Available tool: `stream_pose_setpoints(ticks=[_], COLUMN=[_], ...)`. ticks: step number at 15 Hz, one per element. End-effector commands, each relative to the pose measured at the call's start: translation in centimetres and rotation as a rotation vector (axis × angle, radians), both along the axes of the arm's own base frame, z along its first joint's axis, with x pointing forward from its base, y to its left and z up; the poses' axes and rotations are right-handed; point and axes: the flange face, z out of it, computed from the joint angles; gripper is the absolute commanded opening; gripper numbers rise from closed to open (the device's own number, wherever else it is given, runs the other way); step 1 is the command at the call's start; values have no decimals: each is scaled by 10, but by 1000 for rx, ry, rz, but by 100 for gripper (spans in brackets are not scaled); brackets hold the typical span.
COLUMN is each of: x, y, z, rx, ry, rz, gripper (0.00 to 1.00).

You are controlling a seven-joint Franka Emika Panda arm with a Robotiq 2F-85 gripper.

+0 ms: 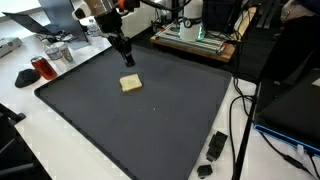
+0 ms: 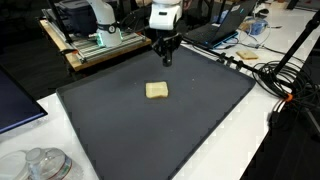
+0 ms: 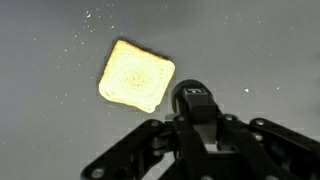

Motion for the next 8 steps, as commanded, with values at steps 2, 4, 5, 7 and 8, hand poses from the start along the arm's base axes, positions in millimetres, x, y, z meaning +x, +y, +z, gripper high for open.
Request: stream_pose_setpoints(ticks=[2, 4, 5, 7, 8], x=[7, 3, 2, 9, 7], y=[-1, 3, 5, 3, 6], z=[-23, -29, -32, -34, -37], rx=[-23, -56, -107, -89, -109], ry=[-76, -128, -161, -135, -138], rz=[-215, -300, -322, -288, -306], gripper=[5, 5, 5, 22, 22])
